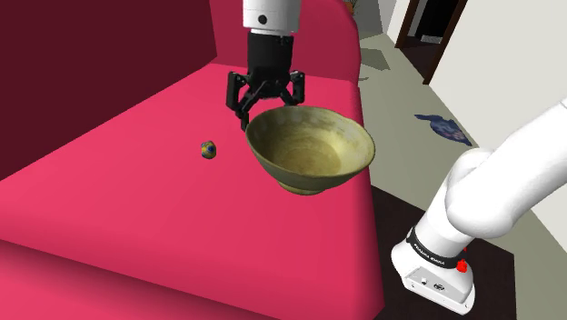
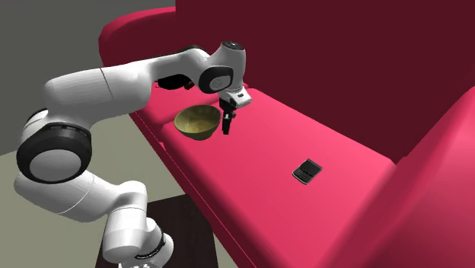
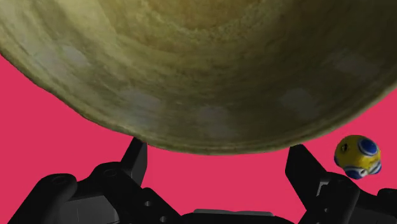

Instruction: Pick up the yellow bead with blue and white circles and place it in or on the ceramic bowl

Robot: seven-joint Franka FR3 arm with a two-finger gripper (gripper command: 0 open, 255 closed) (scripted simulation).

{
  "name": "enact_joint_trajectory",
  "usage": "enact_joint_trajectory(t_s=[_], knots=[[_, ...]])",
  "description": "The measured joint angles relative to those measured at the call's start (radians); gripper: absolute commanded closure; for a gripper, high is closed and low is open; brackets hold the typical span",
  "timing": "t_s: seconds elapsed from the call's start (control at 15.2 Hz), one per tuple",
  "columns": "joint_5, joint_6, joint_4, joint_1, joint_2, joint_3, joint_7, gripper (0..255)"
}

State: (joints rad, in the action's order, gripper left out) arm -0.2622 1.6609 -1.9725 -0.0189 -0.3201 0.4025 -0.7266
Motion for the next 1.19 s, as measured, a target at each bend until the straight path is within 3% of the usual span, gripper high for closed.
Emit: enact_joint_trajectory(t_s=[0.53,1.19], knots=[[0.04,0.02,0.299,-0.024,0.293,0.107,-0.27,0],[0.04,0.123,0.223,-0.039,0.314,0.123,-0.293,0]])
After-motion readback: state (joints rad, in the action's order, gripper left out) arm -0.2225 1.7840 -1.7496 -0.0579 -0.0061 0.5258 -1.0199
